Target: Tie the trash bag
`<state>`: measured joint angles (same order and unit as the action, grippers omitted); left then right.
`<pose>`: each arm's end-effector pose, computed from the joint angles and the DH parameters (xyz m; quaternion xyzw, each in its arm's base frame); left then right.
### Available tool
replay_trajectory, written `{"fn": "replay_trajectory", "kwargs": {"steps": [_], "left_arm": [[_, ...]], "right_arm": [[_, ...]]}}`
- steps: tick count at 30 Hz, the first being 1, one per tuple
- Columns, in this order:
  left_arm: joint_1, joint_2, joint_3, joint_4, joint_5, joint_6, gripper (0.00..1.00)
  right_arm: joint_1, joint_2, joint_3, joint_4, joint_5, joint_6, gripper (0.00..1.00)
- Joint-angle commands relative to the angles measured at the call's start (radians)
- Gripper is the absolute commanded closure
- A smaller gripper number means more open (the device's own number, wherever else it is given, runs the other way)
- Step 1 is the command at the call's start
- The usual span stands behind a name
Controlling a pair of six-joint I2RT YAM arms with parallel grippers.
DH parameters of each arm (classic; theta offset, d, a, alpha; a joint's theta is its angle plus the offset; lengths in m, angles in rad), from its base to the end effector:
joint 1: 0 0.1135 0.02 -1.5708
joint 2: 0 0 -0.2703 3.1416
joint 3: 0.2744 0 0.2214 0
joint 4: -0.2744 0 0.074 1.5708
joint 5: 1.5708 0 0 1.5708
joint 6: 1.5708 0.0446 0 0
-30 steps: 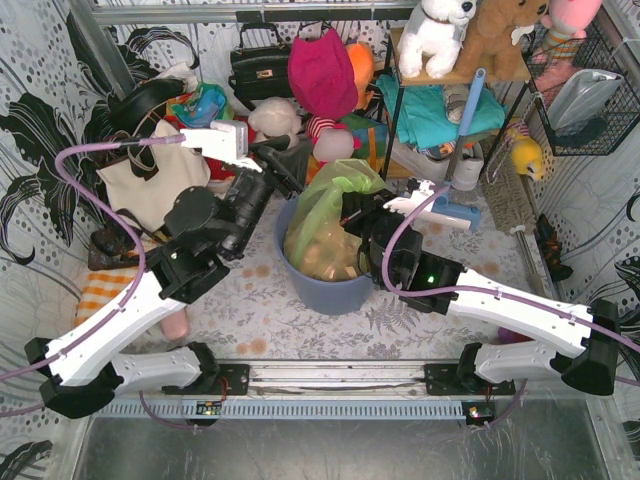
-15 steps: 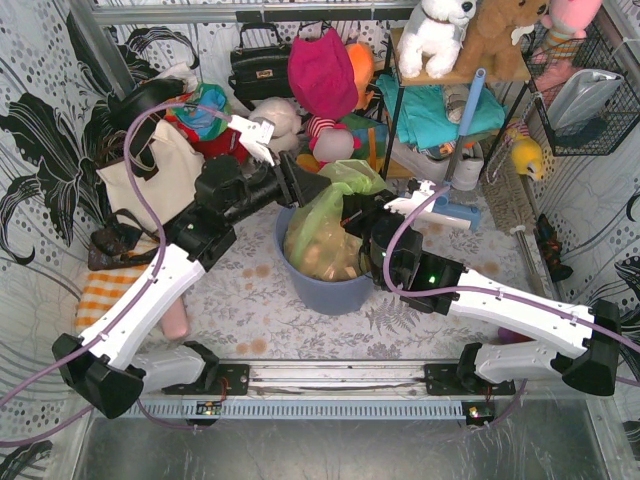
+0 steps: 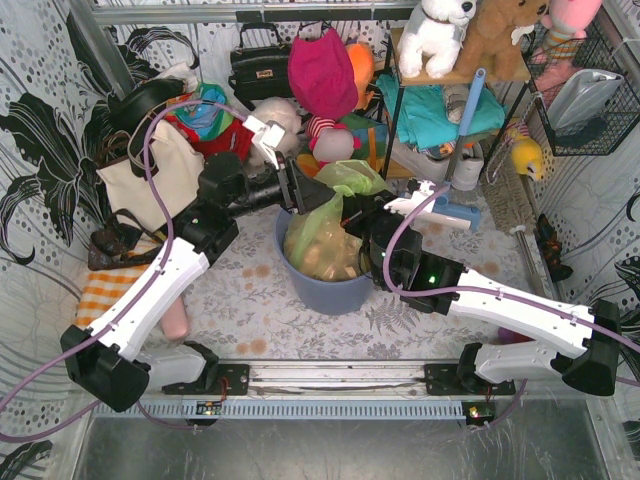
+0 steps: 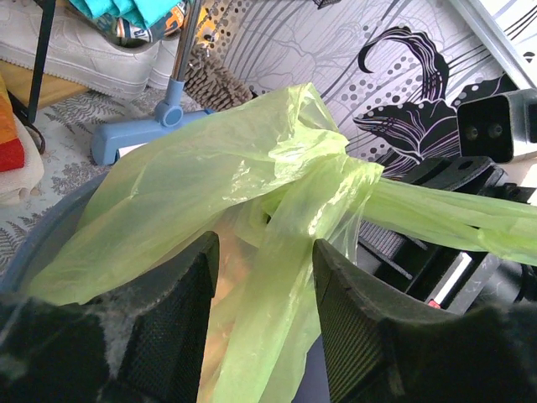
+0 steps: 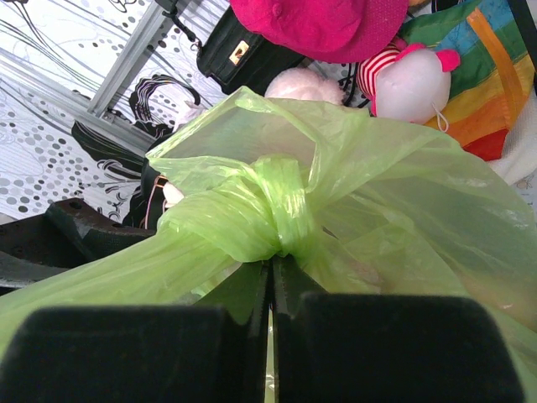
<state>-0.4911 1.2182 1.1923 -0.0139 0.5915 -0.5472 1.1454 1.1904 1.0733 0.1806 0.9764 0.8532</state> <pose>0.2107 -0.1409 0.4172 0.1825 0.6951 -0.5113 0.4712 0.1315 0.2007 0.4054 0.2504 0.6477 0.3681 0.6183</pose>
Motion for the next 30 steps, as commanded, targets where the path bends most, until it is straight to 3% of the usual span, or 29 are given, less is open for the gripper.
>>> {"fn": "replay_trajectory", "kwargs": {"steps": [1,3,6,14,22,30], "left_arm": [[0.009,0.000,-0.006,0.002,0.026,0.039,0.42],[0.009,0.001,-0.017,0.015,0.058,0.032,0.48],[0.009,-0.001,-0.026,0.032,0.109,0.013,0.69],[0.008,-0.048,-0.036,0.035,0.174,-0.035,0.96],[0.009,-0.115,-0.064,0.022,0.205,-0.077,1.00],[0.006,-0.140,-0.134,0.051,0.234,-0.122,1.00]], "right_arm": [[0.006,-0.003,0.036,0.001,0.004,0.023,1.00],[0.006,0.001,0.036,0.002,0.002,0.022,1.00],[0.005,0.006,0.027,0.018,0.004,0.020,1.00],[0.006,0.005,-0.027,0.135,-0.007,-0.015,1.00],[0.005,0.015,-0.092,0.293,-0.030,-0.087,1.00],[0.006,0.036,-0.176,0.575,-0.097,-0.209,1.00]]}}
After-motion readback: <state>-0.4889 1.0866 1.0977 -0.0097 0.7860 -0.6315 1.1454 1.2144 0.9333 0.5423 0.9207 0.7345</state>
